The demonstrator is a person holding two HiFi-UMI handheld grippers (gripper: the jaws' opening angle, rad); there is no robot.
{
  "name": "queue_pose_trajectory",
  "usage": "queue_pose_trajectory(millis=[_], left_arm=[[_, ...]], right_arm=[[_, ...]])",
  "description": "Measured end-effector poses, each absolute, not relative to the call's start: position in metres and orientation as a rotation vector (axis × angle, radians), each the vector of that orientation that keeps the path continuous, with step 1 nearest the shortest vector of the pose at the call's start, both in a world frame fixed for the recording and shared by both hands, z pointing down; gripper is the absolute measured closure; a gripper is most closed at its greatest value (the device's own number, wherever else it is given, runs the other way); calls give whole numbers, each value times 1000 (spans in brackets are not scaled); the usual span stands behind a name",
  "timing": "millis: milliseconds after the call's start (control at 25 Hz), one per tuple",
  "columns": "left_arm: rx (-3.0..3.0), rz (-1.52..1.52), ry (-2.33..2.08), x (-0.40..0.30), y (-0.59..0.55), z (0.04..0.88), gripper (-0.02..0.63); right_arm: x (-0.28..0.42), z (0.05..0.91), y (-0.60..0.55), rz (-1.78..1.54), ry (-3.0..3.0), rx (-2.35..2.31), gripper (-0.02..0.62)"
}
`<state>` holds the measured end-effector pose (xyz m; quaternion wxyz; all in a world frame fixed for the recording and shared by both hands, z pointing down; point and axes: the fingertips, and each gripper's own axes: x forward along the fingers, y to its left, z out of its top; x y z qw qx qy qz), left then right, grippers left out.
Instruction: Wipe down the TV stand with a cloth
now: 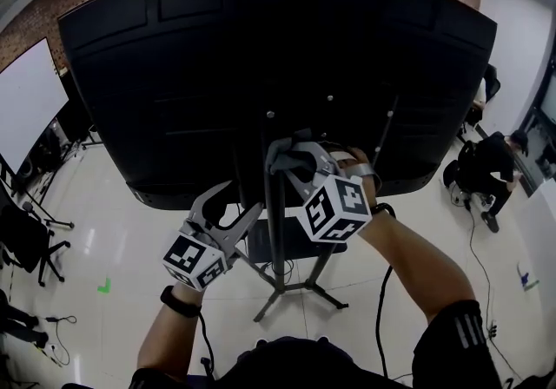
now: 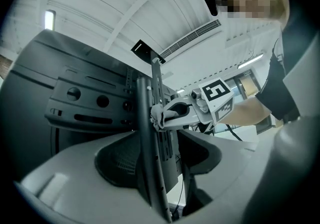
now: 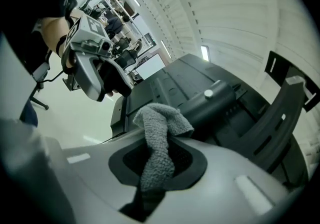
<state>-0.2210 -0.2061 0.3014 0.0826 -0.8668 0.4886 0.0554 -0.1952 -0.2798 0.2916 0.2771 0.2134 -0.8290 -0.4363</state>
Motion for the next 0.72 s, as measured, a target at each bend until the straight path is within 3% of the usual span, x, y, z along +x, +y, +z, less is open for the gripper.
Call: queue_pose_trajectory(millis=[720], left_arm=[[-2741,84,1468,-219,-215,415,347]], right_arm=[[-207,423,-262,-955,-2308,435,548]])
